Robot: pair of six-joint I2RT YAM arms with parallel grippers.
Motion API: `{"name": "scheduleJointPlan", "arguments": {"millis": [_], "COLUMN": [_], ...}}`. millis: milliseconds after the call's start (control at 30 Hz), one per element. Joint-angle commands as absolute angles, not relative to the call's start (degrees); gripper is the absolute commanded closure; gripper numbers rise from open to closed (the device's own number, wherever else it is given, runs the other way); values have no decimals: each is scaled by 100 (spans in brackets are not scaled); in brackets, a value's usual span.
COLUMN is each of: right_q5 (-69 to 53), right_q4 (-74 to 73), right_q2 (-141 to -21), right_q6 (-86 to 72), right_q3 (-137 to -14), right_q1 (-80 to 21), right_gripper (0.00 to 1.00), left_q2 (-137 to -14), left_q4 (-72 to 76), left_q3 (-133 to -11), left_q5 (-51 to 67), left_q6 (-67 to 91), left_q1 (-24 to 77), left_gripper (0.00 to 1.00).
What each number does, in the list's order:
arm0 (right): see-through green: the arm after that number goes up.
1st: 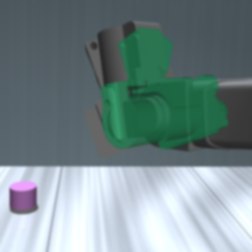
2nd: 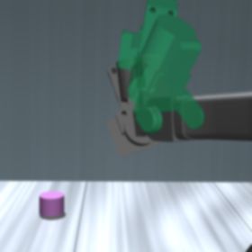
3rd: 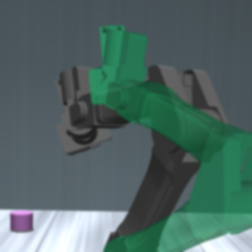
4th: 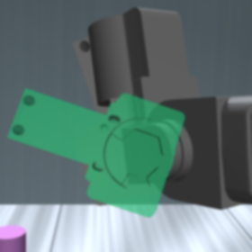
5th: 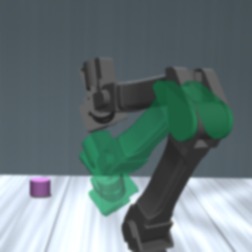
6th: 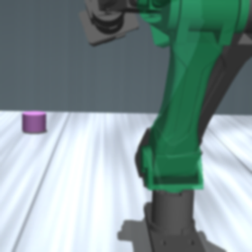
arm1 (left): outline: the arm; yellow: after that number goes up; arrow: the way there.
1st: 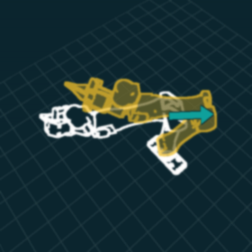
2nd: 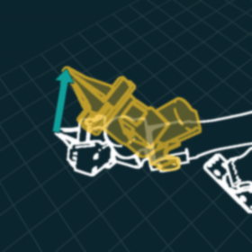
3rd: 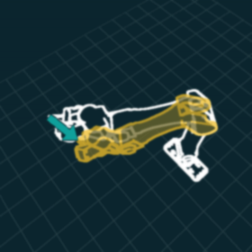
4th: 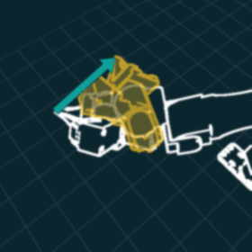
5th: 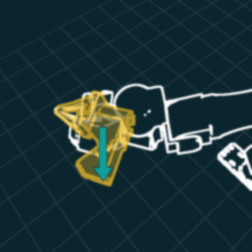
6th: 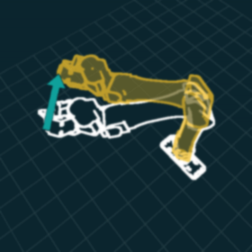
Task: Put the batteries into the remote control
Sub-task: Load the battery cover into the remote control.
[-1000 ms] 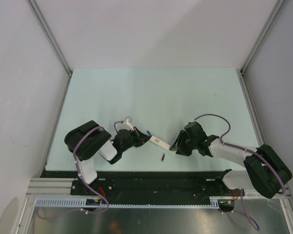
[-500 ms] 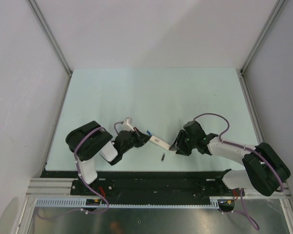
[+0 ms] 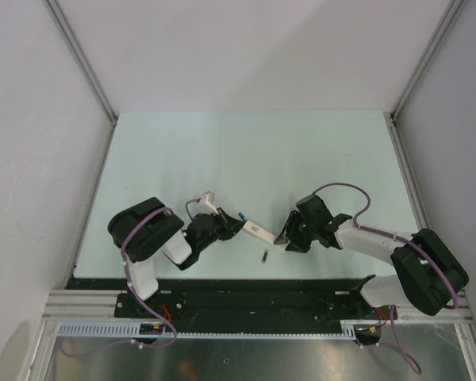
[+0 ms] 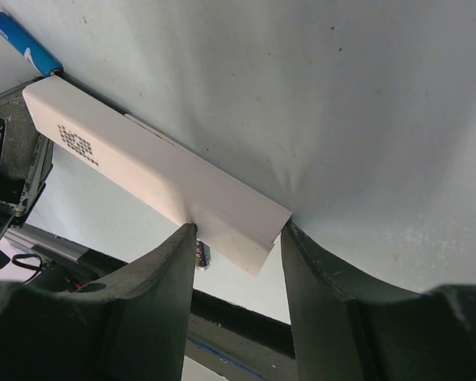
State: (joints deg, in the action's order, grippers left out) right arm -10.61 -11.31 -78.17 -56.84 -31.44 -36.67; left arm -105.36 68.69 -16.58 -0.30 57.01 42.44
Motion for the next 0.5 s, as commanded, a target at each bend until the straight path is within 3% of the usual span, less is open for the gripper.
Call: {"name": "scheduleJointPlan", "arguments": {"millis": [0,467], "right_q5": [-527,-562], "right_q4": [-694,-598], "right_q2": [-8631,-9008], "right_q6": [-5590,-5607], "right_q3": [-2927,-3322], "right_q1": [-3902,-3981], "right_gripper": [51,50], "left_q2": [-10538,-10494], "left_q4": [7330,7383], "left_q3": [-1687,-1652], "left_q5": [2268,2233], "left_q6": [6135,6135], "left_q1": [5186,5309], "left_gripper": [100,100]}}
